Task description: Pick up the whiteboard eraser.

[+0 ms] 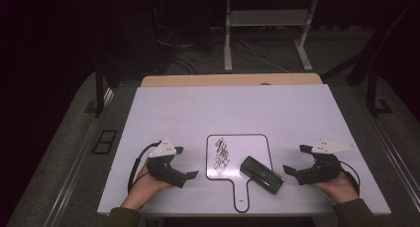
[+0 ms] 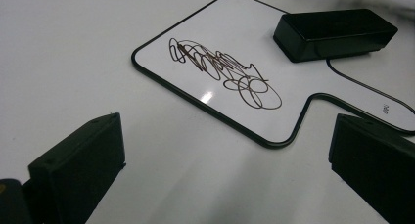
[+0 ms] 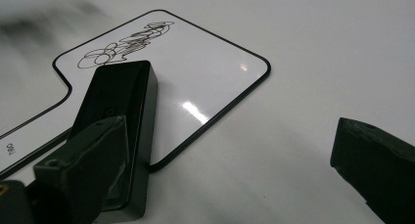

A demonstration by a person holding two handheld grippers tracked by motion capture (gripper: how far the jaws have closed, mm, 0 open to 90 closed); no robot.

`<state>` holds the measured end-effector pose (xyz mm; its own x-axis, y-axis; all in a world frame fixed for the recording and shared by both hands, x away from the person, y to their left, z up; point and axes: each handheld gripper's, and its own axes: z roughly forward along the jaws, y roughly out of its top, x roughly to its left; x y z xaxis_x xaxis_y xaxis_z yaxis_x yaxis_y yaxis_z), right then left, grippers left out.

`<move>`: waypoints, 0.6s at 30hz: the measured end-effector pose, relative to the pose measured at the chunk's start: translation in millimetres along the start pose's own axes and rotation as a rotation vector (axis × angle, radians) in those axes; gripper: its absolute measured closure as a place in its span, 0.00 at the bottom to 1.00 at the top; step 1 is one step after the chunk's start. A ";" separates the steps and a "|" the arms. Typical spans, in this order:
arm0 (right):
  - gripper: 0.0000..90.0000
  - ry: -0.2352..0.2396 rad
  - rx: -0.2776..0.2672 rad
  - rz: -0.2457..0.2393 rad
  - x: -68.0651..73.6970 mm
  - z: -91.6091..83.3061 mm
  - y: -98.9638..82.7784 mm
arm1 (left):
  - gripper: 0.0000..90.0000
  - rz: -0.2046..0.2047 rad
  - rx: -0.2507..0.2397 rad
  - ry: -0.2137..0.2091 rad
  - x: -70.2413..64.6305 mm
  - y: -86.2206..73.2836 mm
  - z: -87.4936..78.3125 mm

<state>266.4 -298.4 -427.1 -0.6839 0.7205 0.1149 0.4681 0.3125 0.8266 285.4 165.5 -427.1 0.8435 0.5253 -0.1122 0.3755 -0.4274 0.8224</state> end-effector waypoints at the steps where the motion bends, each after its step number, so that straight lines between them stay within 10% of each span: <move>1: 0.00 0.002 0.002 0.002 0.1 -0.3 0.1 | 0.00 0.002 -0.001 -0.002 0.0 0.1 0.0; 18: 0.00 0.018 0.002 -0.015 4.3 -3.9 8.5 | 0.00 0.002 0.002 -0.011 -5.1 -0.5 0.3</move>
<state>265.3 -295.1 -417.5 -0.7006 0.7047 0.1124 0.4589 0.3243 0.8272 281.1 162.8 -427.2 0.8487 0.5159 -0.1165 0.3742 -0.4300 0.8216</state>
